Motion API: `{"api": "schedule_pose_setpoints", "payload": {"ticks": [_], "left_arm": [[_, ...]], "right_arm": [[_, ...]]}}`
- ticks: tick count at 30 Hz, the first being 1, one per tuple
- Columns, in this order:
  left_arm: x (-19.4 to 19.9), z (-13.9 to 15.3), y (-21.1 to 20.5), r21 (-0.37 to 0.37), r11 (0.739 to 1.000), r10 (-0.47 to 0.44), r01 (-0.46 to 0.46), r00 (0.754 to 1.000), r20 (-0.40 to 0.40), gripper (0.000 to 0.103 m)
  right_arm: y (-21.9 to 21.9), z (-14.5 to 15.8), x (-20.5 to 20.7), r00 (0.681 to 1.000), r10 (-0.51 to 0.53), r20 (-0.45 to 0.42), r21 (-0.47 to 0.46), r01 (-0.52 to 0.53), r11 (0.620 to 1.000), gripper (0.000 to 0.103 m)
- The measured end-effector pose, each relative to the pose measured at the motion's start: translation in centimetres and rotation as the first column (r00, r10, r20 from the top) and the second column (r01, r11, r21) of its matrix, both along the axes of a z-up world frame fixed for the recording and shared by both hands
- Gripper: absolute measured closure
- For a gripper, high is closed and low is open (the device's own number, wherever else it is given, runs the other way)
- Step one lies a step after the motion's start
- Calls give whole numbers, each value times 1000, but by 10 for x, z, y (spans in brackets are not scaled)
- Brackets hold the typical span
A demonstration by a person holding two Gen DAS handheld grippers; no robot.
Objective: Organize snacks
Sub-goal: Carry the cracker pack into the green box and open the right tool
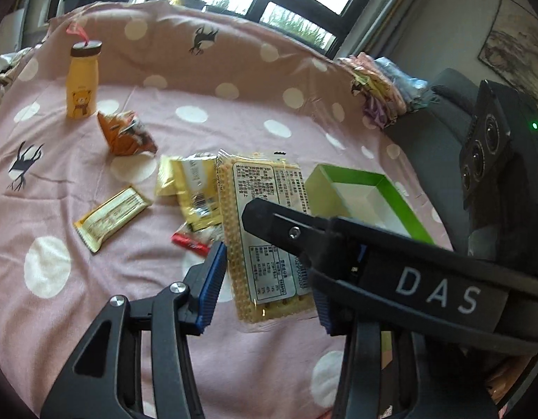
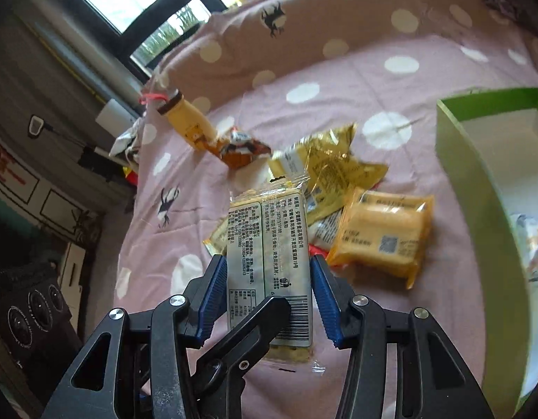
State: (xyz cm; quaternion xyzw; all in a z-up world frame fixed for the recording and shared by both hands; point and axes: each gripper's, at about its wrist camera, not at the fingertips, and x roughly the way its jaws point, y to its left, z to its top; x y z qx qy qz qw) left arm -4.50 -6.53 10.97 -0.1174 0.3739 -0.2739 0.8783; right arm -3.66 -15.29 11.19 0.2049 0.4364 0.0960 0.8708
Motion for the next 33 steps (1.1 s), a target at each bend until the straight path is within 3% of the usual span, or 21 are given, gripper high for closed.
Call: {"api": "schedule_pose_setpoints", "payload": {"ticks": [5,12,19,25,33], "left_arm": [[-12,27,-45,-19,994,-103,106,989,106,58],[-14,32,-120,-15,960,-276,279,955,112,58],[-5,15,-180,35,919,-395,394,918,45,58],[0,-2,-214,66,896,-438,439,899,-28,60],[6,-19,-232,86,887,-446,454,889,-102,60]], "right_arm": [[-40,38,-27,985,-95,144,-32,101,994,50],[-106,56,-58,934,-281,221,-15,292,956,50],[-164,41,-73,888,-428,167,35,428,903,50],[-202,20,-79,860,-503,86,67,499,864,50],[-226,-4,-77,836,-548,-1,81,546,834,50]]}}
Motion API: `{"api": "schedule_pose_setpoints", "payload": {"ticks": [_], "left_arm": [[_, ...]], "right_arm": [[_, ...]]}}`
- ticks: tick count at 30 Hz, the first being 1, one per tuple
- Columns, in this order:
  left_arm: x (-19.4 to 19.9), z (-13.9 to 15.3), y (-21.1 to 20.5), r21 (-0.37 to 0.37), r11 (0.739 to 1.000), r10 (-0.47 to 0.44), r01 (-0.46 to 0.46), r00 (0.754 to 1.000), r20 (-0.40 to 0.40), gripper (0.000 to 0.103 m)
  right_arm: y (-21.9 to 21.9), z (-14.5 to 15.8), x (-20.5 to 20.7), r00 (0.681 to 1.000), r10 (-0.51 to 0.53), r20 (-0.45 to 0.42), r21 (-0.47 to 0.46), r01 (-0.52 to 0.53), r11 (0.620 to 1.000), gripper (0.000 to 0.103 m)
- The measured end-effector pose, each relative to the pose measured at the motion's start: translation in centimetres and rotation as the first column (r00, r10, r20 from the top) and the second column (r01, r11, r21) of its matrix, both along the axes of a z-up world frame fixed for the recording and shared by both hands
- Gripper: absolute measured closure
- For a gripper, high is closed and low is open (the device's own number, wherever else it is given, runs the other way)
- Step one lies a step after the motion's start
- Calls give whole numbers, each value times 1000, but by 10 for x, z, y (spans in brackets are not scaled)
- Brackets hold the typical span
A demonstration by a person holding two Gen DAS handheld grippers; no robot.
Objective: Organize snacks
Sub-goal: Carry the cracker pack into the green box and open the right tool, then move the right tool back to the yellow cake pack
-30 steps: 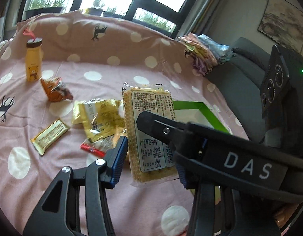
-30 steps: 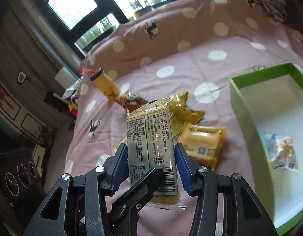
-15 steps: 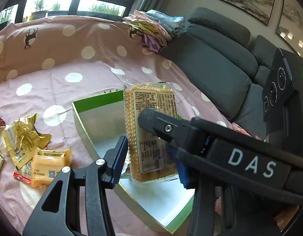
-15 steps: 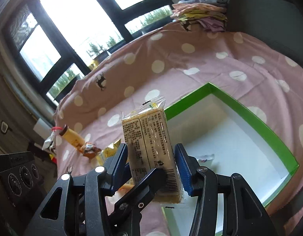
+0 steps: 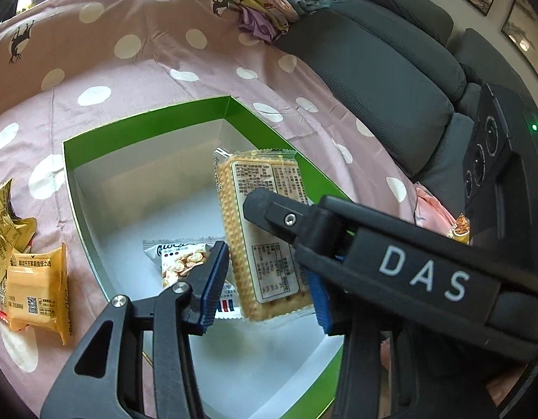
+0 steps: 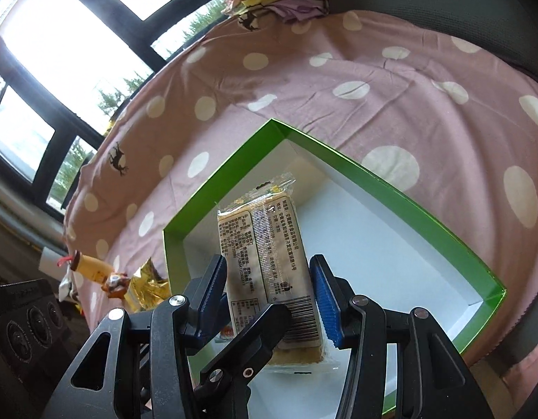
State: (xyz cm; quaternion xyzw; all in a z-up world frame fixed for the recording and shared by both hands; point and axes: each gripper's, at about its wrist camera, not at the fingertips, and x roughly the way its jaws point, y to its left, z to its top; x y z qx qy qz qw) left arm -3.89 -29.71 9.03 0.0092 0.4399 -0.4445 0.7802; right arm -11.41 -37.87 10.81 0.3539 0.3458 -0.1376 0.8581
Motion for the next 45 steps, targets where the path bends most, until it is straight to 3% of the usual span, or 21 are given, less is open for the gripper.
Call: {"api": "schedule_pose_setpoints", "payload": {"ticks": [4,9,13,15,18,20,24,29,33,38,41,45], "left_arm": [[3,-9,-1,4,1000,-1,1,999,-51,60],[0,-6,3,3,1000,11,-10,999,-43,57],[-2,6,21,-29,999,30,-31,999,-32,41],[-4,13,35,-27,998,63,-63,998,-5,37],[0,22,65,-32,990,140,-140,990,6,33],[4,26,91,-30,976,214,-214,977,-3,22],[7,33,154,4,929,369,-370,929,24,18],[4,24,238,52,810,582,-584,811,52,13],[4,-4,296,104,713,695,-694,718,26,13],[12,-29,339,164,623,778,-765,628,-29,13],[13,-31,352,161,594,802,-788,596,-41,13],[13,-32,354,142,609,793,-781,606,-70,13]], "right_arm": [[-5,-9,3,1000,-5,-27,22,6,1000,50],[-7,-13,4,998,-21,-57,31,23,999,50],[-7,-6,0,997,-54,-46,4,54,999,47],[-5,-2,-2,998,-56,-29,0,56,998,44],[1,9,-3,999,-41,4,-22,41,999,42],[9,16,-2,999,-15,28,-35,16,999,35],[34,32,5,992,85,96,-40,-82,996,26],[79,43,26,968,222,119,-47,-218,975,12],[122,33,55,945,326,39,-46,-324,945,12],[174,-2,89,924,356,-138,-81,-369,926,12],[194,-30,106,915,303,-265,-162,-352,922,12],[204,-61,123,892,225,-393,-253,-340,906,12]]}}
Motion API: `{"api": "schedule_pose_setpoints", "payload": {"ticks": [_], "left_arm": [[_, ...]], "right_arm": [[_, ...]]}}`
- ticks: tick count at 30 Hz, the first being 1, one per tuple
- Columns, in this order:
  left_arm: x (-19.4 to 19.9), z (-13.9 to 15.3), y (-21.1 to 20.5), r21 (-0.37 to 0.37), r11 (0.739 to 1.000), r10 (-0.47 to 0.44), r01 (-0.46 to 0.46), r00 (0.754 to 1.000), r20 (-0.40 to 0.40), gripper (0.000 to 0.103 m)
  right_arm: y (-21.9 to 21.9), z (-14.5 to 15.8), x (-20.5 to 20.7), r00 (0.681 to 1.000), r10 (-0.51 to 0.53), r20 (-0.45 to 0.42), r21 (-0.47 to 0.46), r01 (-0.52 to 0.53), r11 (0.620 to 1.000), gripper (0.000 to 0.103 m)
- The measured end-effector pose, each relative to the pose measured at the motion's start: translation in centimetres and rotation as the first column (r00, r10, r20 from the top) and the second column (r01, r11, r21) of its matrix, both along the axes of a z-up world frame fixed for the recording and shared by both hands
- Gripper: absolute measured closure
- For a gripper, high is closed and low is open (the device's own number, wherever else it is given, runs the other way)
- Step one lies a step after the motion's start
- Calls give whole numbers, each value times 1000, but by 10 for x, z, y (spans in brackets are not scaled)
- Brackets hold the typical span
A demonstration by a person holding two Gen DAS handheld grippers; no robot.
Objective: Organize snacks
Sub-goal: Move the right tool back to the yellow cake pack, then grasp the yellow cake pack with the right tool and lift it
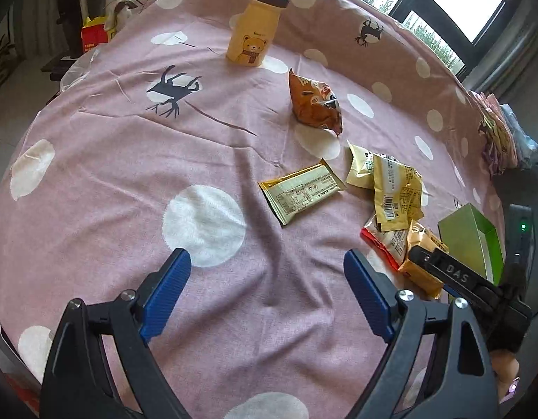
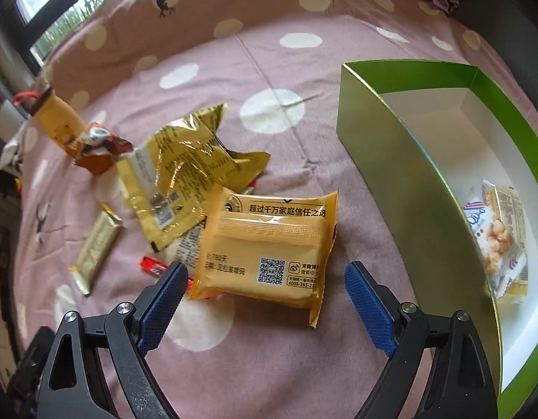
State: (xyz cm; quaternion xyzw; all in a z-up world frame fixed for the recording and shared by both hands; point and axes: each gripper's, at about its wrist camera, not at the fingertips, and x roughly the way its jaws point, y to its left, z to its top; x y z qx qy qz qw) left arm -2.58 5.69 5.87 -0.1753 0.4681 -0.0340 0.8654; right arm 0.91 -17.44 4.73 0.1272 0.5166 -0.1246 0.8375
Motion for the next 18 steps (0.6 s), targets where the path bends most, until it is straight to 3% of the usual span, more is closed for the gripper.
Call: {"api": "schedule_pose_setpoints", "payload": {"ticks": [3,9,13,18], "left_arm": [[-1,1,-2,7,1000,-15,15,1000,1,13],[-1,0,1,-7,1000,-21,21,1000,-4,13],[-1,-1,3,-10,1000,-17,17,1000,-8,13],[0,-1,3,-18,1000,-20,20,1000,-8,13]], "right_arm": [[0,-6,8,1000,-14,4,-52,14,999,12],[-6,-11,10,998,-47,30,-27,48,998,12],[-4,-9,9,998,-33,60,-15,34,999,34],[1,-4,3,998,-4,67,8,3,1000,39]]}}
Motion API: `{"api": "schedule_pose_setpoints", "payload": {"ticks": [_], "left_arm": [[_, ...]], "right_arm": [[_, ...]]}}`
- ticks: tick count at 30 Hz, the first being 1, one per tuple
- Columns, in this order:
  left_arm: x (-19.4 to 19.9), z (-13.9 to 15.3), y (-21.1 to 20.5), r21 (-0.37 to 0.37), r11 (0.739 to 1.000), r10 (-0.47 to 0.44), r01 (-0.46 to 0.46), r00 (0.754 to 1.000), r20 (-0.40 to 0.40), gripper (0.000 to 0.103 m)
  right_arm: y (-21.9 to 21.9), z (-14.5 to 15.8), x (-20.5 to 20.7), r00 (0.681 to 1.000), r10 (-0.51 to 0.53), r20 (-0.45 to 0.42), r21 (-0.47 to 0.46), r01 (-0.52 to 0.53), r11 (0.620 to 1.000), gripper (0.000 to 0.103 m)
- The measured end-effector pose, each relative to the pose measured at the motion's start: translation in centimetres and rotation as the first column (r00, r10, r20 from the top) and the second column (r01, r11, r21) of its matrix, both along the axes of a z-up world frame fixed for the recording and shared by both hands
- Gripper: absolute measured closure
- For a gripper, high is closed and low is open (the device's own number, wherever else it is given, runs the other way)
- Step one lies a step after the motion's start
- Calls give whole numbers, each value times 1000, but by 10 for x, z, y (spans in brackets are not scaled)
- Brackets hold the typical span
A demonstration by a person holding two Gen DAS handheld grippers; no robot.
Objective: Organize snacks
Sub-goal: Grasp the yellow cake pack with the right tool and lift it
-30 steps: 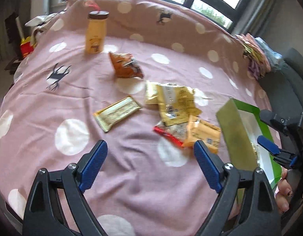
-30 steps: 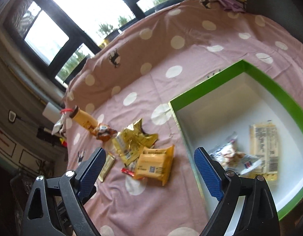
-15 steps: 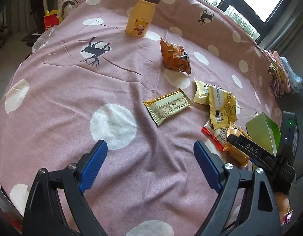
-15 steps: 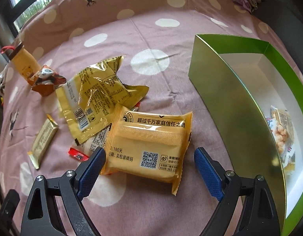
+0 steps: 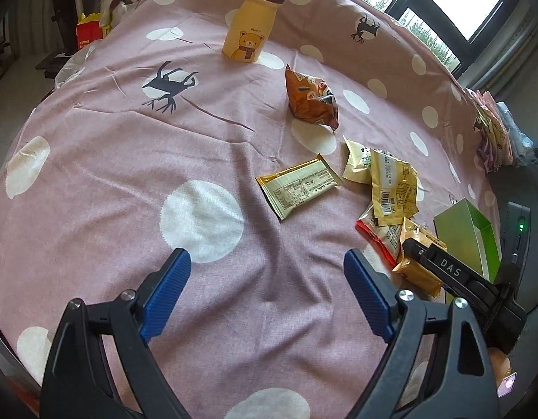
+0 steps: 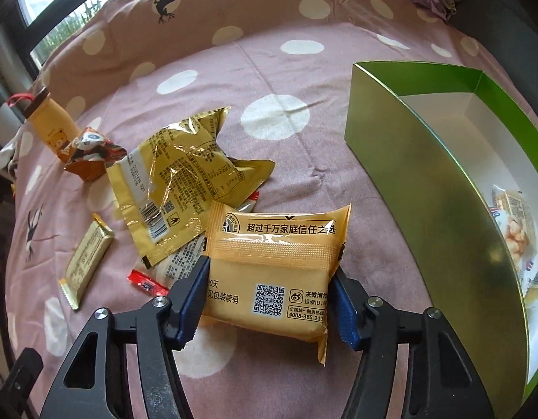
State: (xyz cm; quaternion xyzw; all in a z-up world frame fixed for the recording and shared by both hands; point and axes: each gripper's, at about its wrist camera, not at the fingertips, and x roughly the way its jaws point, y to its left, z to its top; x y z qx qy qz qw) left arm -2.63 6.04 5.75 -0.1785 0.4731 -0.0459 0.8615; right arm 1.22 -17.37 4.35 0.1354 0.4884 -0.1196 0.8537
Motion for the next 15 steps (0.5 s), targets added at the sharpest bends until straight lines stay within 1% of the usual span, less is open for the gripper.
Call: {"api": "schedule_pose_setpoints", "payload": {"ticks": [4,7,12,14,15], "left_arm": [[1,-2,2,7,1000,9,-9,1000,-11,13],[3,-5,4,19,1000,22,-21,999,-24,13],[4,-7,8,29,999,38,-37,998,-40,13],[4,-8,10,31,998,49,-47,998,-43,13],[4,-8,11,27,998,50,-49,998,-47,13]], "right_arm": [[15,9,-7,996,83,23,63,-84,994,39],[37,12,-8,980,197,36,108,-199,974,39],[76,-1,-4,940,341,-14,130,-336,933,39],[85,-6,-4,930,366,-29,135,-359,923,38],[86,-7,-2,930,367,-34,138,-359,923,36]]}}
